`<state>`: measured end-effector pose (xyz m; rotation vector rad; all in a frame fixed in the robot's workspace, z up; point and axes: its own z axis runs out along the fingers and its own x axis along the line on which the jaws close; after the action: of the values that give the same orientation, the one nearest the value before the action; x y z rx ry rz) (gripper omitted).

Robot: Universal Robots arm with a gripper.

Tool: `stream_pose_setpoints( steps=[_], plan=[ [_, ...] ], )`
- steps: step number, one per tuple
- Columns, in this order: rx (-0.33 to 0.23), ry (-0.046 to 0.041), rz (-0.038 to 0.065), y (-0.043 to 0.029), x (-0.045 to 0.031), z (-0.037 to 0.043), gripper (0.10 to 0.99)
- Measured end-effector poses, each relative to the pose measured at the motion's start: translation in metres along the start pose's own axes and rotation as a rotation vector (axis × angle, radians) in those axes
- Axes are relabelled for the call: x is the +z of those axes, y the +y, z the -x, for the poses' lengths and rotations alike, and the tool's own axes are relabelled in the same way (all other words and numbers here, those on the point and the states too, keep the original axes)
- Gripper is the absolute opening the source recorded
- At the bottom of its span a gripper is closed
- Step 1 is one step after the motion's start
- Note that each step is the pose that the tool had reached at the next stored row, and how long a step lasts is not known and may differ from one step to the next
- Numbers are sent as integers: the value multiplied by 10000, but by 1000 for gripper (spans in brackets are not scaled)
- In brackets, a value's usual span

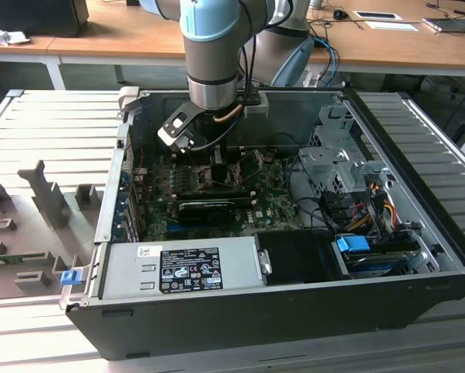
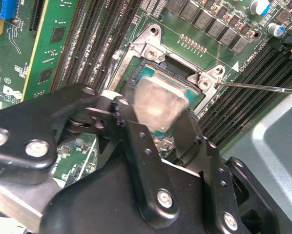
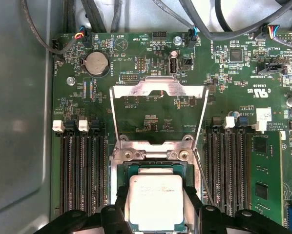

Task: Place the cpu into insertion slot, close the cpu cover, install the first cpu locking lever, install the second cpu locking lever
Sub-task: 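Place the cpu into insertion slot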

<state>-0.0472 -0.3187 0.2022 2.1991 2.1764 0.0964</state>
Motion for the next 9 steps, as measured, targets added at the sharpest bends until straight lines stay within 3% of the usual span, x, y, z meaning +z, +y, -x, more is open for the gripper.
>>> stream_pose_setpoints(
  steps=[1, 5, 9],
  plan=[
    [0, -1, 0, 0, 0, 0, 604],
    [0, -1, 0, 0, -3, 0, 604],
    [2, -16, -1, 4, -55, -1, 592]
  ],
)
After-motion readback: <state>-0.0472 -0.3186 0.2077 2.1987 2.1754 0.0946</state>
